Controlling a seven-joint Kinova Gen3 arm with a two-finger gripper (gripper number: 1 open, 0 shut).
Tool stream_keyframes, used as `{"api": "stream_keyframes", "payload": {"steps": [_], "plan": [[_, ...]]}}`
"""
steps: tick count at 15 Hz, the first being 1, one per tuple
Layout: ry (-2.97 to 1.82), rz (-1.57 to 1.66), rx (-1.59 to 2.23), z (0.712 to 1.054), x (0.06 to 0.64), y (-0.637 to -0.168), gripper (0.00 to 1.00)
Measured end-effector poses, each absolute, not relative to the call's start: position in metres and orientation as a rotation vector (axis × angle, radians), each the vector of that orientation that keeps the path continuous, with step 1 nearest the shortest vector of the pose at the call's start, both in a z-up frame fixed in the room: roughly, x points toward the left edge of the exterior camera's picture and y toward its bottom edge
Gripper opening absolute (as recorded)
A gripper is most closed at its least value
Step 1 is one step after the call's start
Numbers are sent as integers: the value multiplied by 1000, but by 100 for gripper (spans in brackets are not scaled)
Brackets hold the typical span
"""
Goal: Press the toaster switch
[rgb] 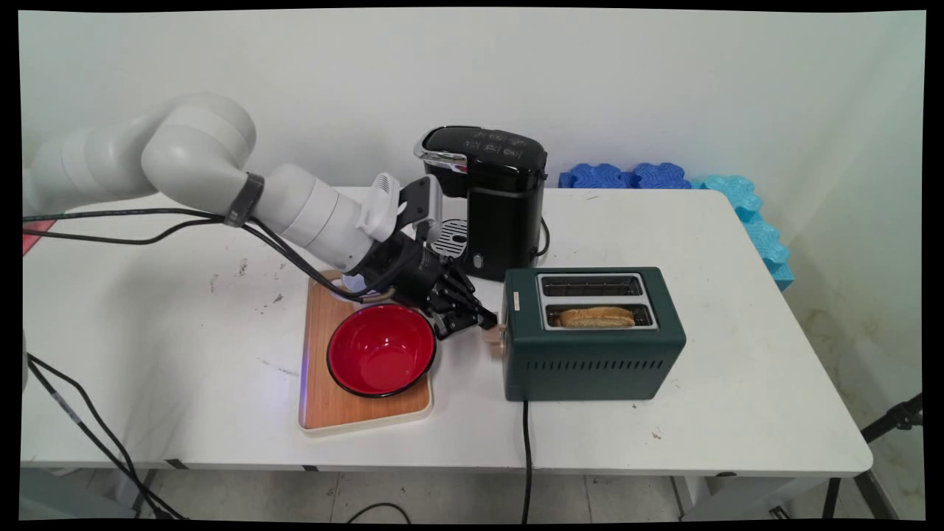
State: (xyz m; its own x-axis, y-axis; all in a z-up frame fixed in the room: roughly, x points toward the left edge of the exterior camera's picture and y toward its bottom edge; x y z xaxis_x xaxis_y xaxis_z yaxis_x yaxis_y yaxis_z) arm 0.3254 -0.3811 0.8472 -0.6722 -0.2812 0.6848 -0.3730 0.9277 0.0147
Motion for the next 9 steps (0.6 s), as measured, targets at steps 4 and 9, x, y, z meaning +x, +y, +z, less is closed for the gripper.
{"api": "stream_keyframes", "payload": {"steps": [4, 9], "plan": [[-2343, 162, 462, 841, 326, -379, 0], [-2338, 164, 461, 833, 327, -379, 0]]}}
